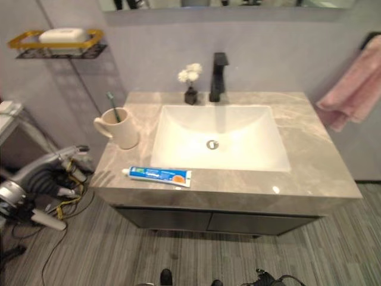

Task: Put brush and paste in cup on sink, flatten towel.

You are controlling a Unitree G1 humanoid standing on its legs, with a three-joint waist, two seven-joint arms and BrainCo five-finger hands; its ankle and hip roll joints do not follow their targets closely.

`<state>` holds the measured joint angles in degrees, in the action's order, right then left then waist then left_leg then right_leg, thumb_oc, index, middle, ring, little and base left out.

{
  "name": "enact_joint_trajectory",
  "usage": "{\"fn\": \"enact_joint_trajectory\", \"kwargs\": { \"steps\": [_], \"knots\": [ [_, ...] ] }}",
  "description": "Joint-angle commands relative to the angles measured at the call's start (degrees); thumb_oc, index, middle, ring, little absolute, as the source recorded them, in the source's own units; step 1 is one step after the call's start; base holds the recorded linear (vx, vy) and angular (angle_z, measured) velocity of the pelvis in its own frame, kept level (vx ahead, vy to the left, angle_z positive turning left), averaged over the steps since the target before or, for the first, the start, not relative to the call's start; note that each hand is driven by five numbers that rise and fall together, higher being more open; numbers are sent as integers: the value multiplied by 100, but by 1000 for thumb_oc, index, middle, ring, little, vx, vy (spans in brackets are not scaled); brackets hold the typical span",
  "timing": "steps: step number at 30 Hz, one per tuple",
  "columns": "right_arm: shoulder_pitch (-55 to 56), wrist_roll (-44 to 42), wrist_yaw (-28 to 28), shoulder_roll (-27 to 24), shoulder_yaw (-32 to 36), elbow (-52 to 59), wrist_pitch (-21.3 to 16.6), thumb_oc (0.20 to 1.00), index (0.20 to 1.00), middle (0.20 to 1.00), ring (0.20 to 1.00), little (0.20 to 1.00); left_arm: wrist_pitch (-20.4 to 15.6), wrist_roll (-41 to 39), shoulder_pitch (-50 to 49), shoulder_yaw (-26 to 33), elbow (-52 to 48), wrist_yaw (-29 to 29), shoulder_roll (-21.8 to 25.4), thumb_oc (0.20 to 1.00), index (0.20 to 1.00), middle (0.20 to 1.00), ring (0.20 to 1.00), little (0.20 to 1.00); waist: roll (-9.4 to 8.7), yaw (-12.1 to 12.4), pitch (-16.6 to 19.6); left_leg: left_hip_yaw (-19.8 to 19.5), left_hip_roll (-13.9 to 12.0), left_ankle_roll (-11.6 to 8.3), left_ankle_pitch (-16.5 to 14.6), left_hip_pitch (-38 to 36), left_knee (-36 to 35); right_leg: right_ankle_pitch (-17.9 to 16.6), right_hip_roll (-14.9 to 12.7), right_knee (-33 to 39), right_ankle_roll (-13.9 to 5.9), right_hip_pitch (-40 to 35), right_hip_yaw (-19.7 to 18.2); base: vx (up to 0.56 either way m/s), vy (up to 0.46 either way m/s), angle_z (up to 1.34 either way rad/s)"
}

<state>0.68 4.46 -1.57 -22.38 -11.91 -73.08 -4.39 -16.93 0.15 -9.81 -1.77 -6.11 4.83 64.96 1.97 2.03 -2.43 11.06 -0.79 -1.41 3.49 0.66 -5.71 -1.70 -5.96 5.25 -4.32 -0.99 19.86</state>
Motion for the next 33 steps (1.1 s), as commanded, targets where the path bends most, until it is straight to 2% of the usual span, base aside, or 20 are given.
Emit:
{"fn": "enact_joint_trajectory", "kwargs": {
  "steps": [1,6,10,13,16,29,30,31,32,33],
  "knots": [
    [15,-94,7,9,-143,-52,40,1000,1000,1000,1000,1000,3,199,279,285,68,-164,-16,1000,1000,1000,1000,1000,-180,-30,15,-451,-399,-72,-595,-148,71,-390,-581,-26,-598,-34,-49,8,14,-25],
    [212,-51,-35,73,-107,-11,71,1000,1000,1000,1000,1000,79,404,449,4,400,-151,-315,1000,1000,1000,1000,1000,-203,-183,23,-253,-381,-20,-694,-277,71,-414,-572,-25,-617,35,-326,28,40,-29],
    [287,-169,-40,133,13,18,106,1000,1000,1000,1000,1000,252,443,539,26,569,-228,-662,1000,1000,1000,1000,1000,-212,-249,15,-128,-376,17,-731,-324,71,-422,-573,-25,-610,114,-496,27,27,-31],
    [338,-109,-51,153,-3,20,118,1000,1000,1000,1000,1000,262,523,600,-76,592,-164,-750,1000,1000,1000,1000,1000,-235,-276,44,-42,-362,31,-756,-338,71,-429,-580,-25,-616,175,-597,23,19,-20],
    [363,-116,-65,151,-1,45,121,1000,1000,1000,1000,1000,264,582,625,-148,651,-139,-795,1000,1000,1000,1000,1000,-255,-302,58,-15,-363,33,-765,-346,71,-416,-575,-25,-620,189,-639,24,4,-15],
    [409,-166,-7,120,-63,266,91,1000,1000,1000,1000,1000,417,1027,1468,-1152,1720,-174,-1503,1000,1000,1000,1000,1000,-376,-503,107,13,-434,16,-766,-392,71,-335,-473,-25,-557,132,-711,5,0,-1],
    [399,-175,0,119,-54,254,94,1000,1000,1000,1000,1000,419,1083,1506,-1205,1740,-169,-1512,802,802,802,802,802,-380,-499,116,23,-438,14,-767,-391,71,-328,-468,-25,-557,141,-718,0,0,0],
    [395,-176,8,124,-55,240,98,1000,1000,1000,1000,1000,418,1154,1521,-1265,1801,-145,-1532,533,533,533,533,533,-391,-501,125,34,-444,12,-768,-391,71,-323,-460,-25,-554,146,-735,0,0,0],
    [394,-178,14,130,-56,239,96,1000,1000,1000,1000,1000,424,1251,1560,-1337,1818,-152,-1540,200,200,200,200,200,-399,-496,135,52,-452,6,-767,-392,71,-319,-450,-25,-555,152,-741,0,0,0],
    [395,-178,14,131,-55,239,96,1000,1000,1000,1000,1000,424,1251,1562,-1339,1820,-153,-1541,200,200,200,200,200,-399,-494,135,53,-452,6,-767,-392,71,-320,-450,-25,-555,153,-743,0,0,0]
  ]
}}
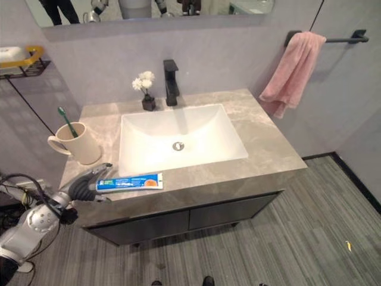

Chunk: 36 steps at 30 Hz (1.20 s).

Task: Put brush and paste in cup on sink, flatten towel.

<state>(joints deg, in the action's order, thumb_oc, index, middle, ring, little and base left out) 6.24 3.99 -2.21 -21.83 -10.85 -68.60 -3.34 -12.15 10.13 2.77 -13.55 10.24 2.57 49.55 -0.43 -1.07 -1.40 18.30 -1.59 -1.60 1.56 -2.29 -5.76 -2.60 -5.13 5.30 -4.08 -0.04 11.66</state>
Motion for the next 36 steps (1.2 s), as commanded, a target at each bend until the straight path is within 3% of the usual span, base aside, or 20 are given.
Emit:
{"fn": "enact_joint_trajectory", "kwargs": {
  "steps": [1,10,20,27,28,31,32,34,36],
  "knots": [
    [-154,-120,85,70,-159,-183,-7,1000,1000,1000,1000,1000,-62,397,308,-235,230,84,-7,200,200,200,200,200,-176,-186,44,-657,-384,24,-575,-100,76,-221,-521,-30,-573,63,53,0,0,0],
    [-147,-138,187,176,-154,-274,1,1000,1000,1000,1000,1000,-87,708,525,-618,422,-89,-327,200,200,200,200,200,-249,-227,108,-669,-447,-4,-583,-178,76,-150,-452,-30,-524,-57,44,0,0,0],
    [-178,-596,361,400,96,-411,-4,1000,1000,1000,1000,1000,-132,125,450,-187,-240,-463,-825,200,200,200,200,200,-293,-270,195,-718,-479,-6,-584,-231,76,-105,-433,-30,-483,-173,90,-4,1,1],
    [-308,-1172,580,294,508,-284,-99,1000,1000,1000,1000,1000,-204,-46,585,238,-1022,-839,-861,200,200,200,200,200,-295,-318,256,-623,-488,7,-623,-308,76,-117,-425,-30,-484,-179,-24,-13,14,-9],
    [-338,-1526,615,241,703,-92,-179,1000,1000,1000,1000,1000,-249,-89,733,322,-1163,-994,-876,200,200,200,200,200,-293,-352,268,-616,-483,17,-625,-328,76,-127,-430,-30,-490,-189,-40,-23,18,-6],
    [-384,-1508,707,122,745,165,-200,1000,1000,1000,1000,1000,-285,-123,845,356,-1292,-1053,-822,200,200,200,200,200,-282,-359,263,-609,-468,33,-636,-353,76,-139,-444,-30,-496,-207,-48,-25,24,-2],
    [-399,-1680,883,-116,1010,1152,-320,1000,1000,1000,1000,1000,-315,-126,977,552,-1481,-1235,-773,200,200,200,200,200,-259,-400,267,-600,-434,56,-647,-367,76,-163,-475,-30,-510,-216,-70,-35,38,-2],
    [-371,-1675,889,-122,1023,1199,-292,1000,1000,1000,1000,1000,-310,-125,975,550,-1488,-1234,-781,200,200,200,200,200,-254,-392,264,-598,-432,59,-648,-374,76,-165,-477,-30,-513,-221,-72,-17,19,-1],
    [-363,-1715,1021,-319,1243,1941,-408,1000,1000,1000,1000,1000,-386,-103,1070,734,-1652,-1378,-751,200,200,200,200,200,-225,-410,278,-568,-406,79,-657,-385,76,-190,-500,-30,-519,-201,-107,-36,44,-6]
  ]
}}
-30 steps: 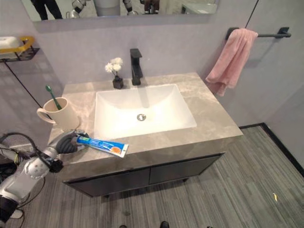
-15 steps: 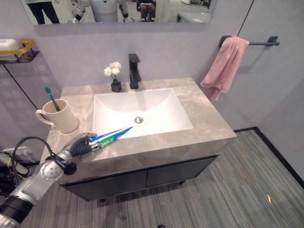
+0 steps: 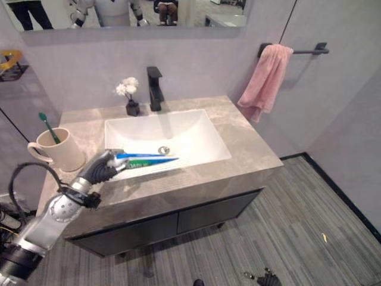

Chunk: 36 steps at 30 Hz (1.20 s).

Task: Put brush and paste in cup on sink, flatten towel.

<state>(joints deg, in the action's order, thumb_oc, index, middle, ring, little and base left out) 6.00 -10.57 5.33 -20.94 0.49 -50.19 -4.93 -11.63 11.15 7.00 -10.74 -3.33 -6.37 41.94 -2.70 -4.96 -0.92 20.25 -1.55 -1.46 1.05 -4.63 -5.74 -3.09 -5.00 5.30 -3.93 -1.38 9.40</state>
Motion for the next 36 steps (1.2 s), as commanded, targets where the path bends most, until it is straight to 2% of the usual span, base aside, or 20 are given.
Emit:
{"fn": "enact_joint_trajectory", "kwargs": {
  "steps": [1,3,7,10,14,21,23,24,25,26,27,29,31,33,36],
  "knots": [
    [-306,-242,325,-472,212,550,-270,1000,1000,1000,1000,1000,-455,-206,644,570,-426,-541,20,200,200,200,200,200,12,-22,236,-749,-403,76,-607,-157,74,-148,-521,-30,-535,-62,107,-22,22,-10],
    [-306,-163,373,-517,274,850,-324,1000,1000,1000,1000,1000,-472,-206,653,651,-469,-577,31,200,200,200,200,200,17,-21,241,-744,-394,82,-608,-158,74,-153,-531,-30,-536,-56,102,-20,21,-7],
    [-344,-165,281,-625,378,2448,-521,1000,1000,1000,1000,1000,-538,-133,760,892,-800,-698,85,200,200,200,200,200,11,12,260,-784,-365,108,-608,-163,74,-149,-572,-30,-533,-92,160,-26,17,-1],
    [-371,-170,311,-657,411,2960,-585,1000,1000,1000,1000,1000,-549,-100,818,933,-860,-732,77,200,200,200,200,200,9,35,271,-817,-343,116,-614,-164,74,-138,-590,-30,-537,-119,191,-6,3,-1],
    [-737,-607,237,-589,257,3993,-778,1000,1000,1000,1000,1000,-583,-38,1127,1025,-1149,-984,85,200,200,200,200,200,24,131,296,-845,-319,125,-616,-154,74,-125,-633,-30,-535,-142,272,0,0,0],
    [-1208,-1377,56,-505,-99,4958,-965,1000,1000,1000,1000,1000,-594,20,1728,849,-1244,-1215,210,200,200,200,200,200,23,193,334,-918,-309,114,-602,-145,74,-99,-666,-30,-528,-226,386,-6,0,10],
    [-1570,-2426,-132,-274,-484,5164,-1031,1000,1000,1000,1000,1000,-582,12,2039,749,-1320,-1286,367,200,200,200,200,200,29,226,347,-930,-319,95,-595,-155,74,-86,-664,-30,-516,-271,437,8,-8,15],
    [-1657,-3441,-402,9,-647,5260,-1131,1000,1000,1000,1000,1000,-568,-43,2176,675,-1338,-1359,338,200,200,200,200,200,31,247,356,-941,-321,88,-586,-148,74,-82,-668,-30,-512,-275,466,9,-7,16],
    [-1657,-3441,-402,9,-646,5259,-1132,1000,1000,1000,1000,1000,-568,-43,2177,675,-1338,-1360,338,200,200,200,200,200,30,247,357,-941,-320,88,-585,-147,74,-82,-669,-30,-512,-273,466,6,-15,11],
    [-1779,-4377,-471,429,-987,5357,-1208,1000,1000,1000,1000,1000,-478,-116,2343,557,-1327,-1412,272,200,200,200,200,200,53,297,371,-957,-334,77,-588,-151,74,-59,-666,-30,-500,-292,501,-6,-14,7],
    [-1912,-4534,-345,498,-1073,5465,-1180,1000,1000,1000,1000,1000,-420,-95,2533,464,-1285,-1472,289,200,200,200,200,200,48,299,383,-959,-328,75,-566,-127,74,-71,-671,-30,-487,-276,520,-6,-14,3],
    [-2021,-4765,-531,577,-1176,5569,-1215,1000,1000,1000,1000,1000,-413,-102,2663,375,-1278,-1466,283,200,200,200,200,200,54,323,388,-961,-334,70,-556,-121,74,-69,-671,-30,-481,-282,542,-3,-12,4],
    [-2226,-4882,-408,686,-1275,5526,-1305,1000,1000,1000,1000,1000,-392,-132,2851,255,-1220,-1540,303,200,200,200,200,200,69,346,396,-963,-334,64,-543,-115,74,-74,-669,-30,-476,-283,559,2,-6,2],
    [-2529,-5254,-474,1080,-1534,5593,-1418,1000,1000,1000,1000,1000,-381,-163,3002,178,-1189,-1651,236,200,200,200,200,200,92,395,406,-969,-338,65,-531,-103,74,-79,-674,-30,-463,-274,570,0,0,0],
    [-2866,-5284,-517,1277,-1756,5615,-1504,1000,1000,1000,1000,1000,-412,-232,3109,127,-1131,-1751,200,200,200,200,200,200,110,439,403,-958,-334,74,-531,-100,74,-80,-683,-30,-451,-258,547,0,0,0]
  ]
}}
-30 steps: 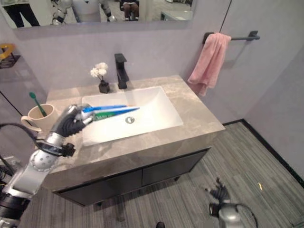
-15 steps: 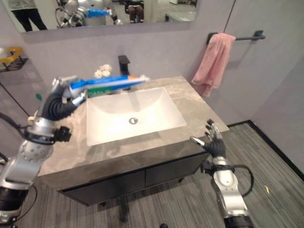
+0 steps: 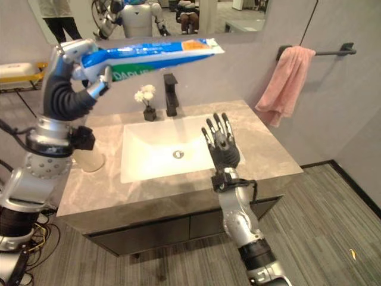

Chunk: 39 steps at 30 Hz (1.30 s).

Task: Put brush and paste in cup on sink, flatten towel.

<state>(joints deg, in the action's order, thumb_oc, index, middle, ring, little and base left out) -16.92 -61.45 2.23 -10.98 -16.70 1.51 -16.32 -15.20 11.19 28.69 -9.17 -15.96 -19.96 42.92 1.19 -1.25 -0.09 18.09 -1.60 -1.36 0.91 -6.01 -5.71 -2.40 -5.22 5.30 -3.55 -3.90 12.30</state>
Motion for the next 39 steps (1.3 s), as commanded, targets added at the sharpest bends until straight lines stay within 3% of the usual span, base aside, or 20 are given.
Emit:
{"fn": "enact_joint_trajectory", "kwargs": {
  "steps": [1,9,18,25,39],
  "knots": [
    [-682,-207,-251,333,-111,445,-381,1000,1000,1000,1000,1000,-65,-250,956,-48,160,-420,63,200,200,200,200,200,-273,83,323,-742,-326,67,-515,37,71,-150,-660,-30,-486,-5,246,0,0,0],
    [-1307,-89,-568,388,-565,579,-434,1000,1000,1000,1000,1000,-243,-377,991,-85,214,-497,47,200,200,200,200,200,-274,165,297,-728,-300,80,-512,59,71,-154,-681,-30,-486,34,218,0,0,0],
    [-1847,109,-515,430,-846,637,-454,1000,1000,1000,1000,1000,-447,-859,797,-140,231,-372,-104,200,200,200,200,200,-330,273,248,-709,-264,101,-526,113,71,-166,-705,-30,-511,107,185,18,13,0],
    [-2153,103,-575,478,-829,586,-500,1000,1000,1000,1000,1000,-600,-1357,474,-165,310,-82,-421,200,200,200,200,200,-396,322,193,-718,-281,104,-527,127,71,-135,-681,-30,-492,118,180,32,9,-2],
    [-2679,273,-473,479,-733,458,-617,1000,1000,1000,1000,1000,-753,-1916,-206,30,133,379,-493,200,200,200,200,200,-439,389,188,-664,-366,64,-578,3,71,-44,-604,-30,-457,28,170,20,-5,1]
  ]
}}
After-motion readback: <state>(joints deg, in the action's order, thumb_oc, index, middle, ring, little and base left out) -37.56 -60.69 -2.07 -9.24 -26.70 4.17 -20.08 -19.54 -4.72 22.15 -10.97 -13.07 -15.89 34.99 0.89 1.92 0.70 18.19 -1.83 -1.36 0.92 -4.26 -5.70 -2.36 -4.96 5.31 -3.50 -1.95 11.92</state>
